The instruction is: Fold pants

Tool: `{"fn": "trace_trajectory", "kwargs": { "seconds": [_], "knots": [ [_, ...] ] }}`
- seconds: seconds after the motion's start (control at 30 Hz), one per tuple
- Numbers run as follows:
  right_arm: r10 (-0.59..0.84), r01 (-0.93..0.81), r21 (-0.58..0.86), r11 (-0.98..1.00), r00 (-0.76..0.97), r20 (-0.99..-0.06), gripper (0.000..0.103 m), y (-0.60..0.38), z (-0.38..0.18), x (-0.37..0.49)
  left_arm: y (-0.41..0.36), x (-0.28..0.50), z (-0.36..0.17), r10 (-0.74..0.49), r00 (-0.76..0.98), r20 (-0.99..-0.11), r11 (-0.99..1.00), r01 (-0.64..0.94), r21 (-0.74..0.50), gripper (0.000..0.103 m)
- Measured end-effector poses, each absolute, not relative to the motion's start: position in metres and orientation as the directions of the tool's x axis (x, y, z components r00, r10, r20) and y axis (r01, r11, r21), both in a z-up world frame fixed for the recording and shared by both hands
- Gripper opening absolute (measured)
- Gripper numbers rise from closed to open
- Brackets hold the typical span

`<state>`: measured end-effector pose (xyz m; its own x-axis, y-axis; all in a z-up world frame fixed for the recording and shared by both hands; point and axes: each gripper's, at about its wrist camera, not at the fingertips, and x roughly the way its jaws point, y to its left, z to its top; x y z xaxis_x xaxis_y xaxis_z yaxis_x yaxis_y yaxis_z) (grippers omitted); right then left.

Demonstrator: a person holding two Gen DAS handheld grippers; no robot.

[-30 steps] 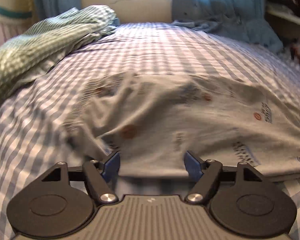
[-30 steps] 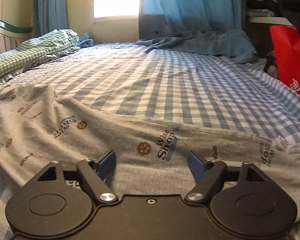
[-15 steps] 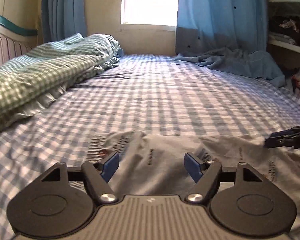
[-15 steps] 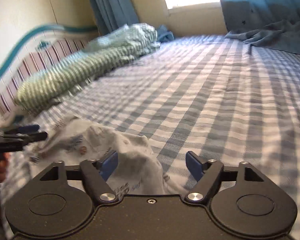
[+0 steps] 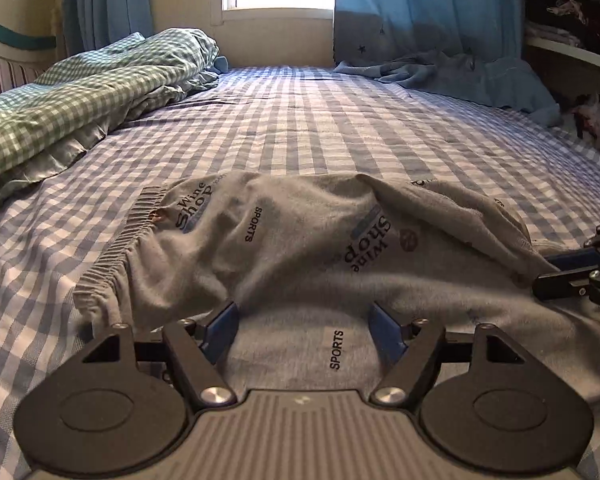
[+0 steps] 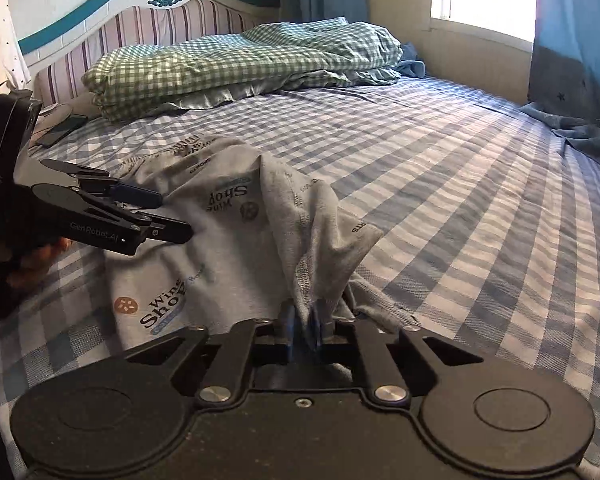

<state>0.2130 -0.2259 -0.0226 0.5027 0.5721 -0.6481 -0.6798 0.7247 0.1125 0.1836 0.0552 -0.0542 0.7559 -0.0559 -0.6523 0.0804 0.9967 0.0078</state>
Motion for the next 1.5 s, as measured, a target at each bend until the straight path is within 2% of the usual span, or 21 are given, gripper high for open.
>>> {"fn": "trace_trajectory", "kwargs": {
  "seconds": [0.07, 0.13, 0.3, 0.4, 0.6, 0.73, 0.8, 0.83, 0.87, 1.03, 1.1, 1.23, 1.3, 1.37, 1.47, 1.5],
  "knots": [
    [0.623, -0.642, 0.238, 0.729, 0.477, -0.62, 0.037, -0.237, -0.017, 0.228, 0.054, 0.181, -0.055, -0.048, 0.762, -0.646, 0.997, 0.081, 0.021, 0.079],
    [0.649, -0.587, 0.336, 0.736, 0.472, -0.597, 0.041, -0.248, -0.013, 0.247, 0.055, 0.179, -0.055, -0.058, 0.764, -0.643, 0.997, 0.082, 0.007, 0.079],
    [0.706, -0.406, 0.578, 0.708, 0.408, -0.579, 0.041, -0.27, -0.033, 0.297, 0.057, 0.181, -0.056, -0.075, 0.762, -0.643, 0.996, 0.087, -0.013, 0.083],
    [0.791, -0.293, 0.742, 0.603, 0.344, -0.507, 0.037, -0.278, -0.05, 0.313, 0.056, 0.181, -0.056, -0.076, 0.763, -0.642, 0.996, 0.089, -0.012, 0.084],
    [0.868, -0.197, 0.872, 0.449, 0.326, -0.374, 0.037, -0.289, -0.047, 0.329, 0.055, 0.182, -0.057, -0.082, 0.762, -0.643, 0.995, 0.098, -0.01, 0.087],
    [0.865, -0.149, 0.881, 0.448, 0.322, -0.385, 0.032, -0.287, -0.05, 0.343, 0.055, 0.183, -0.057, -0.081, 0.762, -0.643, 0.995, 0.098, -0.01, 0.088],
    [0.853, -0.143, 0.87, 0.473, 0.322, -0.41, 0.021, -0.282, -0.05, 0.348, 0.054, 0.183, -0.057, -0.08, 0.762, -0.642, 0.995, 0.098, -0.009, 0.088],
    [0.834, -0.145, 0.852, 0.503, 0.338, -0.435, 0.006, -0.279, -0.048, 0.349, 0.055, 0.183, -0.057, -0.081, 0.762, -0.643, 0.995, 0.098, -0.009, 0.088],
    [0.816, -0.154, 0.833, 0.531, 0.357, -0.454, 0.002, -0.277, -0.045, 0.35, 0.055, 0.183, -0.057, -0.081, 0.761, -0.643, 0.995, 0.098, -0.009, 0.088],
    [0.738, -0.213, 0.76, 0.614, 0.498, -0.456, 0.0, -0.282, -0.021, 0.362, 0.054, 0.183, -0.057, -0.082, 0.761, -0.643, 0.995, 0.099, -0.009, 0.088],
    [0.722, -0.214, 0.741, 0.636, 0.505, -0.474, 0.0, -0.282, -0.021, 0.372, 0.054, 0.184, -0.057, -0.08, 0.761, -0.644, 0.995, 0.098, -0.008, 0.089],
    [0.668, -0.199, 0.662, 0.722, 0.449, -0.594, 0.001, -0.271, -0.047, 0.385, 0.055, 0.184, -0.058, -0.081, 0.76, -0.645, 0.995, 0.098, -0.009, 0.089],
    [0.637, -0.18, 0.637, 0.749, 0.459, -0.62, 0.011, -0.275, -0.049, 0.382, 0.059, 0.183, -0.055, -0.101, 0.76, -0.642, 0.994, 0.109, -0.028, 0.09],
    [0.617, -0.208, 0.607, 0.767, 0.499, -0.609, 0.036, -0.287, -0.032, 0.371, 0.066, 0.177, -0.045, -0.107, 0.771, -0.628, 0.994, 0.105, -0.041, 0.088],
    [0.513, -0.304, 0.422, 0.854, 0.623, -0.59, 0.065, -0.296, 0.016, 0.322, 0.088, 0.159, -0.025, -0.046, 0.825, -0.563, 0.999, 0.029, -0.038, 0.092],
    [0.467, -0.334, 0.328, 0.884, 0.669, -0.578, 0.068, -0.295, 0.027, 0.3, 0.099, 0.157, -0.02, -0.003, 0.833, -0.553, 0.999, -0.02, -0.035, 0.092]
  ]
}}
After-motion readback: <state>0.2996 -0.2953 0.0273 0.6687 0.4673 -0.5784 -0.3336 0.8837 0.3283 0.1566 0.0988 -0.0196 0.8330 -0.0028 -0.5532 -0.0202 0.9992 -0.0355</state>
